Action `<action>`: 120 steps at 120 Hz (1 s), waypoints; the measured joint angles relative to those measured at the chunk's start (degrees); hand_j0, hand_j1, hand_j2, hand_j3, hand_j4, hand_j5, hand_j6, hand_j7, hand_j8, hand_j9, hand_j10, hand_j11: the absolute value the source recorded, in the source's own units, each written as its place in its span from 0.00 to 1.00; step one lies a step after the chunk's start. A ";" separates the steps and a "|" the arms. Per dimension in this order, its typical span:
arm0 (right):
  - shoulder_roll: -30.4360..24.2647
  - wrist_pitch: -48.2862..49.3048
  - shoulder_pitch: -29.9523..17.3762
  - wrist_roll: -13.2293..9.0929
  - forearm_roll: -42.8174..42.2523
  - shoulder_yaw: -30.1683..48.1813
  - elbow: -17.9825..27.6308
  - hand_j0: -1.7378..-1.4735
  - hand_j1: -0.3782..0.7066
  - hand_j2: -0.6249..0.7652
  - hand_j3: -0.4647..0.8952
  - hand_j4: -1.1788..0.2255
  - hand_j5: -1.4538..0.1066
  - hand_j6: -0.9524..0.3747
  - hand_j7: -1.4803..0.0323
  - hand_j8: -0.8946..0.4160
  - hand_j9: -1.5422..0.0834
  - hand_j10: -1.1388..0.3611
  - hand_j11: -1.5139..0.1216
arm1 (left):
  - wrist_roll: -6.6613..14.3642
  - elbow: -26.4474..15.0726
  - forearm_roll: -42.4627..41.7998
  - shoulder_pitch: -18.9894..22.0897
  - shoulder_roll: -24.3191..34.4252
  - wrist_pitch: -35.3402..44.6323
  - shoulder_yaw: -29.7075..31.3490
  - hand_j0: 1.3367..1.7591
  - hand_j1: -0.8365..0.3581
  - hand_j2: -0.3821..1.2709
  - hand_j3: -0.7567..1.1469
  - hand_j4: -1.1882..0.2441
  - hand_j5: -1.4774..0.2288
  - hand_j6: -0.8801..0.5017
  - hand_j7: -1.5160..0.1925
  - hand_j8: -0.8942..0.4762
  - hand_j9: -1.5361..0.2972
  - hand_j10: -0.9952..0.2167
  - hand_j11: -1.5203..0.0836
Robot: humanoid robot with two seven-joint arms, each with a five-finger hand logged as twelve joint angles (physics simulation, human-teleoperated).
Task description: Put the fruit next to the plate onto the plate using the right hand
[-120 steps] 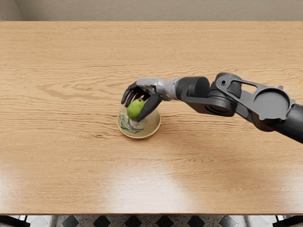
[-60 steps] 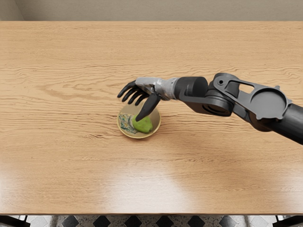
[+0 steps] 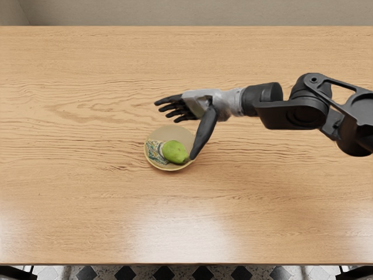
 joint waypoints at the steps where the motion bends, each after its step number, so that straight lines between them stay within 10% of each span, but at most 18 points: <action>1: -0.28 0.43 -0.01 0.00 0.37 0.05 0.00 0.30 0.08 0.44 0.34 0.80 0.89 0.68 0.94 0.65 0.91 0.73 0.89 | 0.00 0.00 0.00 0.00 0.00 0.00 0.00 0.76 0.97 0.23 0.40 0.81 0.85 0.62 0.87 0.64 0.82 0.80 0.93; 46: -11.96 8.06 -3.05 0.14 16.04 2.06 -0.01 0.30 0.03 0.45 0.34 0.83 0.93 0.71 0.97 0.68 0.94 0.75 0.92 | -0.01 0.00 0.01 0.00 0.00 -0.01 0.00 0.76 0.97 0.23 0.40 0.81 0.85 0.62 0.87 0.64 0.82 0.80 0.93; 120: -19.00 8.30 -11.61 0.21 18.28 10.47 -0.26 0.30 0.03 0.45 0.34 0.84 0.93 0.72 0.98 0.68 0.95 0.76 0.93 | -0.01 0.00 0.00 0.00 0.00 0.00 -0.01 0.76 0.97 0.23 0.40 0.81 0.85 0.62 0.87 0.64 0.82 0.80 0.93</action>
